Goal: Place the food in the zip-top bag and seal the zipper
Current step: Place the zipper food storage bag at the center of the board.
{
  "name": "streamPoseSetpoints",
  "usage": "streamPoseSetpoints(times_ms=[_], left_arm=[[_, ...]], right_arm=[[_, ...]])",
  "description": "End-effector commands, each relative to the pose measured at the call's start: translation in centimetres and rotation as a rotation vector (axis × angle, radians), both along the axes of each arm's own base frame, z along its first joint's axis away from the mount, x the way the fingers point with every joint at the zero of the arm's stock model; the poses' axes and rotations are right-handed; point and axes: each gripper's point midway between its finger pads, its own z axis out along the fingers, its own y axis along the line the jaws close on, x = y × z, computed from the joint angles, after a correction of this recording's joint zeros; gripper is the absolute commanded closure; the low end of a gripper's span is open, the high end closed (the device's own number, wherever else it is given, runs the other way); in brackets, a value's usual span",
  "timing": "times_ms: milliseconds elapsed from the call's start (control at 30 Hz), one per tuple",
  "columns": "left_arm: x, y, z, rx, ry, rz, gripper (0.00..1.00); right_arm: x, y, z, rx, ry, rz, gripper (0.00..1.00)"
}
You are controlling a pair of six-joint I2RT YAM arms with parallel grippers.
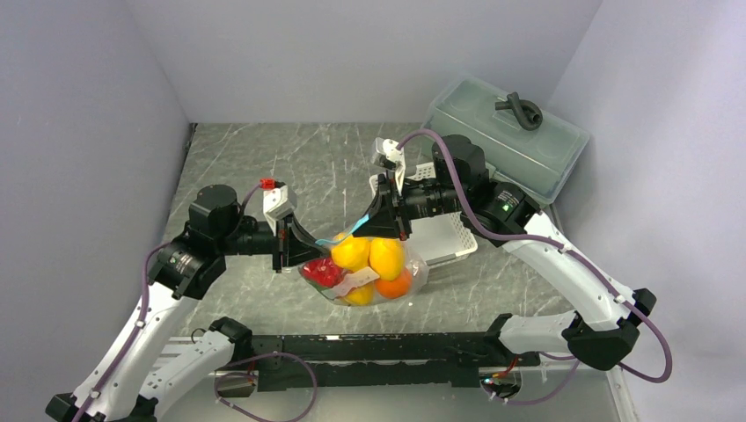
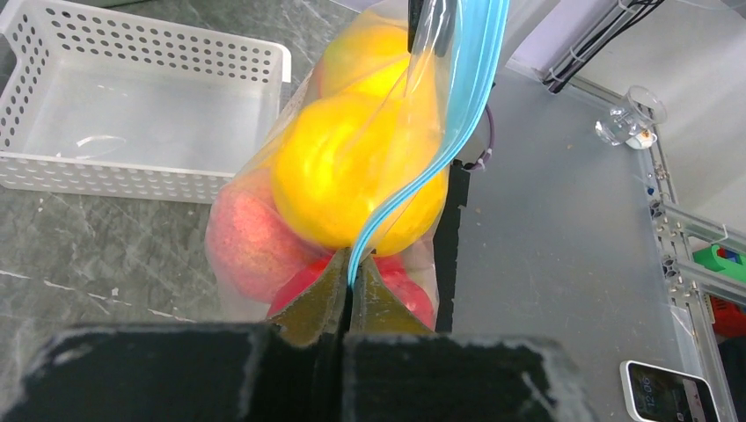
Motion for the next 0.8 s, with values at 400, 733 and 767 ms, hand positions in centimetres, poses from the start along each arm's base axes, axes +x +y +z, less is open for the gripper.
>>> streamPoseSetpoints(times_ms=[400,733,767], left_arm=[[1.8,0.6,1.6,0.008,-0.08,0.107,1.0],[4.1,1.9,3.1,0.018,-0.138,0.279,1.0],[4.6,2.1,3.2,0.026,-0.143,0.305,1.0]], right_arm=[[2.4,-0.7,2.7,0.062,-0.093,-0.174,0.94],[5.7,-3.2,1.3,-0.002,-0.113,-0.435,0.61],[6.2,-3.6,1.2,-0.007,-0.119,-0.473,0.57]])
